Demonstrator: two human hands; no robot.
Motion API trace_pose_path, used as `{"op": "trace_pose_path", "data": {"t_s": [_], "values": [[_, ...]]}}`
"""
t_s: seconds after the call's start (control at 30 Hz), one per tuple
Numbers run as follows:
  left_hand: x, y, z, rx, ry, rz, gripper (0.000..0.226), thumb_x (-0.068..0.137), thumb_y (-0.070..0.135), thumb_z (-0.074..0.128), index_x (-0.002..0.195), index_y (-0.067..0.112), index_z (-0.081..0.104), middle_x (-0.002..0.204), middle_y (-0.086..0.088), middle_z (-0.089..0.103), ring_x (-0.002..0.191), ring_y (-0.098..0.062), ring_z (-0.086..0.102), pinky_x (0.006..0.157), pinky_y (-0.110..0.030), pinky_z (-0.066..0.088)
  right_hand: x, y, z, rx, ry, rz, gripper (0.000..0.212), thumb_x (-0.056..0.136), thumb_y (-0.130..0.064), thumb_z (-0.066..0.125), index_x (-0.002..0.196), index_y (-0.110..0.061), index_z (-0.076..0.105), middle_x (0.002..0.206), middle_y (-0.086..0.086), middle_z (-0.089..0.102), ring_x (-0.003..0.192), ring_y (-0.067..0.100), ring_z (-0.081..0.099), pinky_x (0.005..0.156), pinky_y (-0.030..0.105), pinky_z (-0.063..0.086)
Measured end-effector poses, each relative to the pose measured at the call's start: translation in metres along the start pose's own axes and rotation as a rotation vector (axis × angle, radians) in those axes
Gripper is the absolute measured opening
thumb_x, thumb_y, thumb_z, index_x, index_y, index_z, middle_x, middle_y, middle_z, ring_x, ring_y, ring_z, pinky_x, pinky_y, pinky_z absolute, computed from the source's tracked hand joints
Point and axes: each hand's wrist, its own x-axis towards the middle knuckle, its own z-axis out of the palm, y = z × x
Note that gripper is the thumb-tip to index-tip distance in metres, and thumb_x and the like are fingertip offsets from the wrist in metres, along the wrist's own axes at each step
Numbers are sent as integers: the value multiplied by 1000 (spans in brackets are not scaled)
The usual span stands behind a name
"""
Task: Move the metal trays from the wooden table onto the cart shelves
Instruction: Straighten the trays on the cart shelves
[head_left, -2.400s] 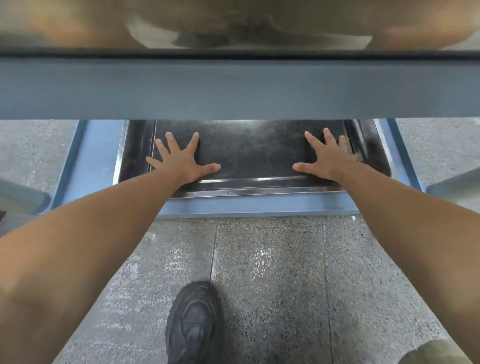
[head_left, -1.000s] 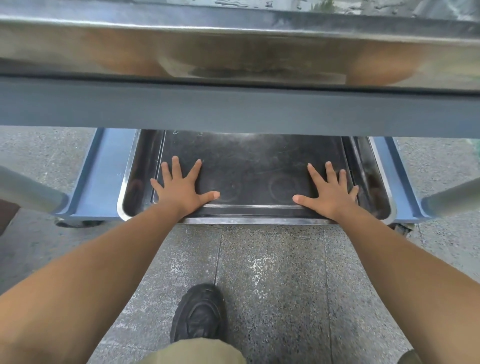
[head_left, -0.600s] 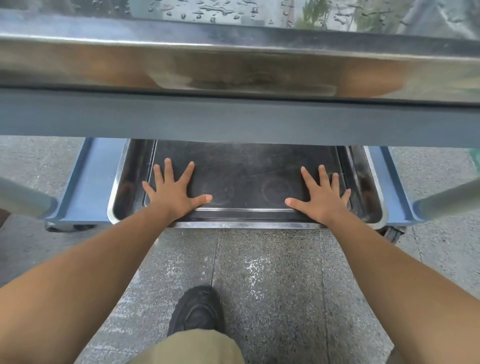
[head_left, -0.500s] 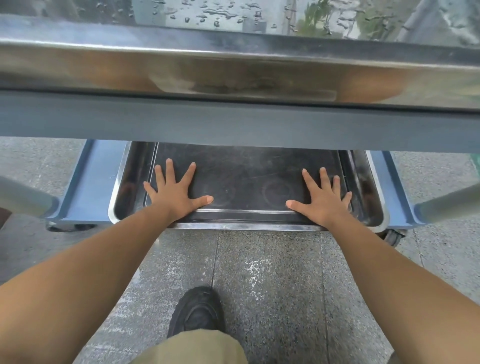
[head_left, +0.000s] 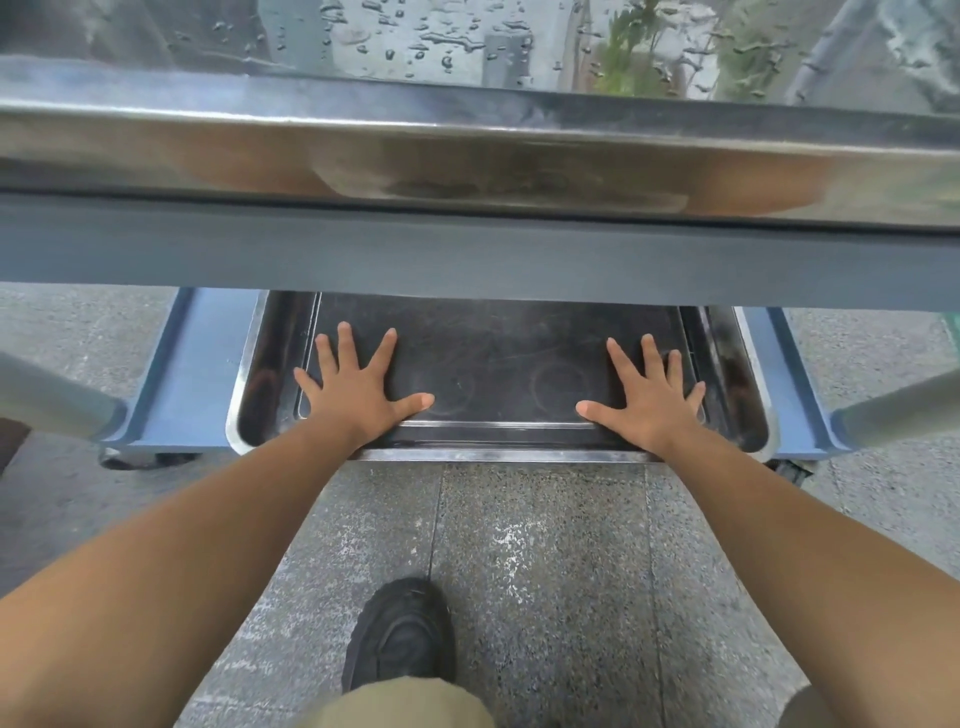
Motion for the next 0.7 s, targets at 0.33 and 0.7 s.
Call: {"op": "trace_pose_path", "data": {"t_s": [0.33,0.7], "values": [[-1,-4,4,-2,5,8,111,59,97,28,151,50,-11,162,-8,-26,147,-38,-24,112,-71,-3,-5,-1,4,-20,35,13,103,71,-88,44,152,-49,-6,163,-3,-20,149,34,-17,113,67,-1],[-1,-4,1,11,14,7,108,64,95,36,152,51,-9,163,-7,-23,148,-38,-23,112,-70,-2,-5,-3,7,-12,38,20,103,71,-88,45,151,-50,-8,163,-4,-22,149,33,-20,114,67,-3]]}}
